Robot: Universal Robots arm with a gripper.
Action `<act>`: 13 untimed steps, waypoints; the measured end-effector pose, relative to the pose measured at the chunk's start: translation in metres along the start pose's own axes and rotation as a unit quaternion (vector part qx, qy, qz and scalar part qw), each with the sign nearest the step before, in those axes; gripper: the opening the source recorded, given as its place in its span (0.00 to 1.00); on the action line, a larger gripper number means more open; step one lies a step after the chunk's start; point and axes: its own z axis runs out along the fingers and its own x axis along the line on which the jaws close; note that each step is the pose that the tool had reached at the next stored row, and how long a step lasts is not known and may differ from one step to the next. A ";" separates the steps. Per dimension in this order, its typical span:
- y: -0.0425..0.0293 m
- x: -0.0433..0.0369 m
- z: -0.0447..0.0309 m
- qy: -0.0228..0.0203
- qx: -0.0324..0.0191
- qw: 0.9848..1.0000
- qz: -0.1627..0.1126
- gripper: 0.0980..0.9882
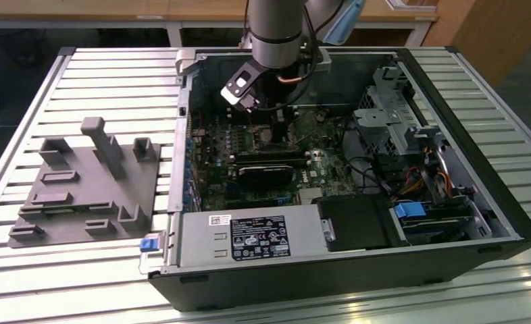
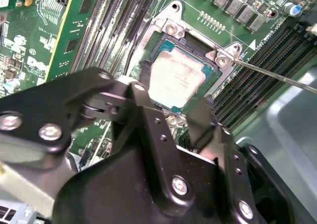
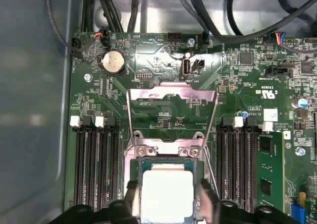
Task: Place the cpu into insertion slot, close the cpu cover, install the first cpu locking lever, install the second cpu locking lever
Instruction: 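Place the cpu into insertion slot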
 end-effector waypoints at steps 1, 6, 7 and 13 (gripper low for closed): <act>0.0002 0.0000 -0.0006 0.000 0.000 1.000 0.000 0.56; 0.0009 0.0000 -0.0033 0.000 0.001 1.000 0.000 0.29; 0.0010 0.0000 -0.0038 0.000 0.001 1.000 0.000 0.22; 0.0013 0.0000 -0.0066 0.000 0.001 1.000 0.000 0.03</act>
